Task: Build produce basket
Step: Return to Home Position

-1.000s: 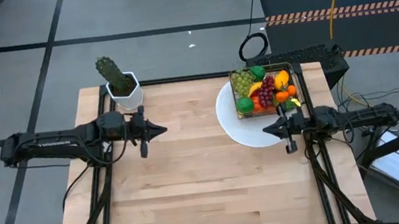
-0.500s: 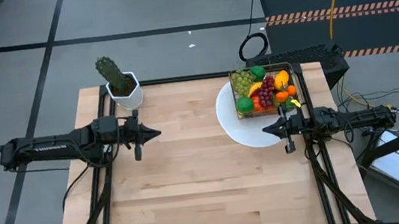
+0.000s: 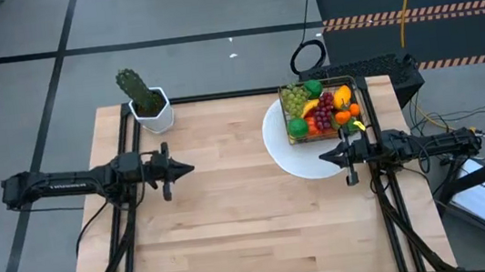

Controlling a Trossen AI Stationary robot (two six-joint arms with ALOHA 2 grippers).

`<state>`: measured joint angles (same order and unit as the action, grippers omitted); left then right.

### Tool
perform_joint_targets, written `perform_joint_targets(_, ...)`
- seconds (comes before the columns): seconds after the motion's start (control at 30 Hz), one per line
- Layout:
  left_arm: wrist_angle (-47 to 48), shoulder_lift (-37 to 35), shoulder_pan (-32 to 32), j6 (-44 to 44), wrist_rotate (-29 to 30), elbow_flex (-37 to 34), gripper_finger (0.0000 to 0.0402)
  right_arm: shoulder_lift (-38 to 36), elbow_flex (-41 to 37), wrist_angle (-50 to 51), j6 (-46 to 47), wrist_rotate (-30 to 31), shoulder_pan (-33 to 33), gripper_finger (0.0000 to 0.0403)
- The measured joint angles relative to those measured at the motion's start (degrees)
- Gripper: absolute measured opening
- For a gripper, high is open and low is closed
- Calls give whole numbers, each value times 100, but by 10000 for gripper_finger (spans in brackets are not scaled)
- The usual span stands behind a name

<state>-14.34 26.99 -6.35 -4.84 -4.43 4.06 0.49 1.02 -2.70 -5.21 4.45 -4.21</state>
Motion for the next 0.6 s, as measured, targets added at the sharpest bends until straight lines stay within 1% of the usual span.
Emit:
perform_joint_targets(0.17,-80,-296,75,100,302,-174,2,0,-2,0,0,0,0,0)
perform_joint_targets(0.3,-64,-717,170,282,502,-321,1,0,-2,-2,0,0,0,0)
perform_joint_targets(0.4,389,-1067,200,268,599,-350,1,0,-2,-4,0,0,0,0)
perform_joint_targets(0.6,1256,-1888,201,330,589,-350,1,0,-2,-4,0,0,0,0)
